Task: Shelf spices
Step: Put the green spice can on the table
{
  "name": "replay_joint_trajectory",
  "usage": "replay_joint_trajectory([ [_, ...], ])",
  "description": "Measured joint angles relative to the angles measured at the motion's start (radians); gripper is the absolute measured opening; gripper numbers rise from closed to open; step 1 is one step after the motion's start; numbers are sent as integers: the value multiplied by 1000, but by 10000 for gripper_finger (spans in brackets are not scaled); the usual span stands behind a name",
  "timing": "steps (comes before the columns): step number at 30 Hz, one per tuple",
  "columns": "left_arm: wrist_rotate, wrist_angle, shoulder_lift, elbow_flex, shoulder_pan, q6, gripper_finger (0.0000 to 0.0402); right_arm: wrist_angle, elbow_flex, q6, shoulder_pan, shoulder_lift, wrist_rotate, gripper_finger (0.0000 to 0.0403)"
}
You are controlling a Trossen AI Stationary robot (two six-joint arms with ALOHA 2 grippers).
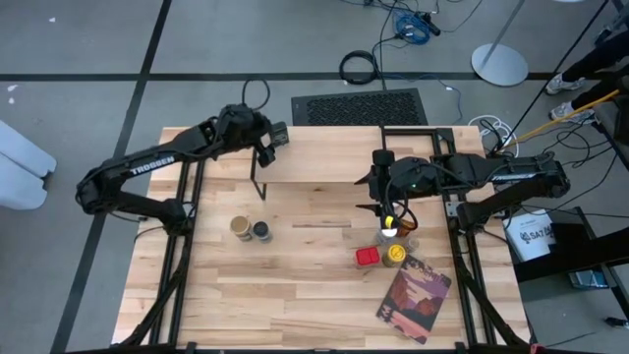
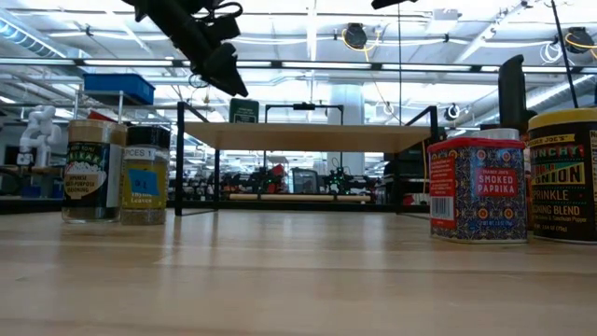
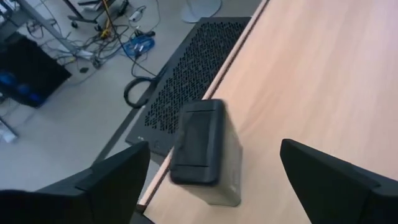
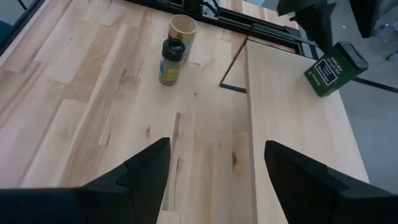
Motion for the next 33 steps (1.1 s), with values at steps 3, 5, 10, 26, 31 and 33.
replay_joint_trajectory([
  [3,41,0,0,0,36,-18,366,0,0,0,0,0,-2,249],
  [5,71,-1,0,0,57,-16,365,0,0,0,0,0,-2,249],
  [10,154,-1,0,0,90,-15,365,0,0,0,0,0,-2,249],
  [26,205,7,98,0,130,32,365,-1,0,0,0,0,0,249],
  [31,239,20,101,0,130,32,365,-1,0,1,0,0,0,249],
  [33,252,25,101,0,130,32,365,-2,0,1,0,0,0,249],
])
